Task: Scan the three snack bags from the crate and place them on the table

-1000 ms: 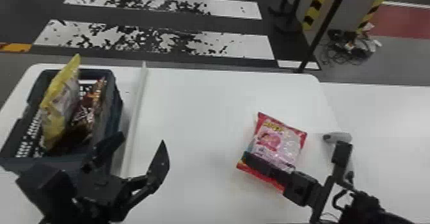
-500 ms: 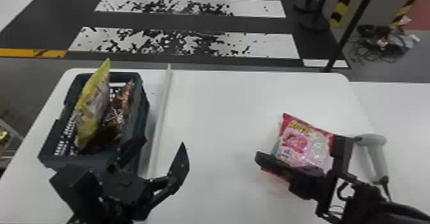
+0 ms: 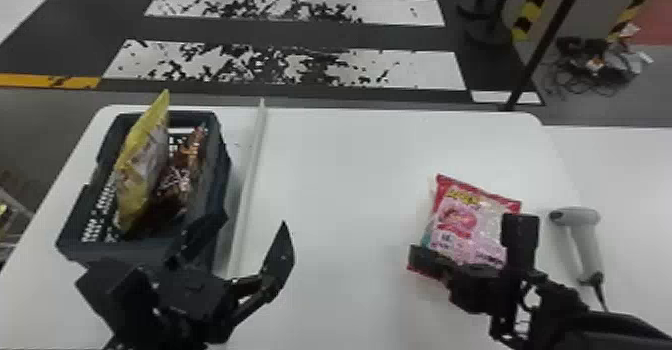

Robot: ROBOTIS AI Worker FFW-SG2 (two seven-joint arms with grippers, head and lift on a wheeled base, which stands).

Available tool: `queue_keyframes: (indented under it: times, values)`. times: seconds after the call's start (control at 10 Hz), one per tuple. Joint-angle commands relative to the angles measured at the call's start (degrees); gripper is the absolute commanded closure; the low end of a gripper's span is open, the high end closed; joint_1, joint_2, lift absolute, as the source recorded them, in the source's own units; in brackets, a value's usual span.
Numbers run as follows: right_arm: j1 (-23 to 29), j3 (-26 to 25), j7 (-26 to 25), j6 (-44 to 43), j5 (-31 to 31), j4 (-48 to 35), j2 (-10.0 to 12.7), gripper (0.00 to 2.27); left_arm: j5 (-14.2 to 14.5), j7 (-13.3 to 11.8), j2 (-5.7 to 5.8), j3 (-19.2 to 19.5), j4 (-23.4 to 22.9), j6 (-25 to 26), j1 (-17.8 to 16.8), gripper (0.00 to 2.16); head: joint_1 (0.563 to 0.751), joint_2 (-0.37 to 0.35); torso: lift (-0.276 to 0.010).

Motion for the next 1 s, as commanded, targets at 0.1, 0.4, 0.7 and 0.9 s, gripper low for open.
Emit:
queue_keyframes:
  times: [0.1,0.4,0.7,0.9]
  values:
    - [0.69,-1.37,0.11,0.73,-0.51,-0.61,-0.34,2.01,0.09,0.0,0.0,-0.21,0.92,-0.29,-0.55,0.02,0.695,-0.059,-0.062]
    - [2.1,-3.74,0.29,1.96,-1.83,-2.98,-0.96,2.01,0.09,0.0,0.0,-0.3,1.27,-0.47,-0.82,0.02,0.695,-0.085,-0.062]
    - [3.07,-4.89,1.25,2.66,-3.76,-3.95,-1.13,2.01,0.44,-0.18,0.0,-0.39,1.36,-1.0,-0.73,0.02,0.695,-0.107,-0.062]
    - [5.53,-7.7,2.22,4.07,-9.74,-9.31,-1.13,2.01,0.44,-0.27,0.0,-0.39,1.36,-1.17,-0.47,0.02,0.695,-0.105,-0.062]
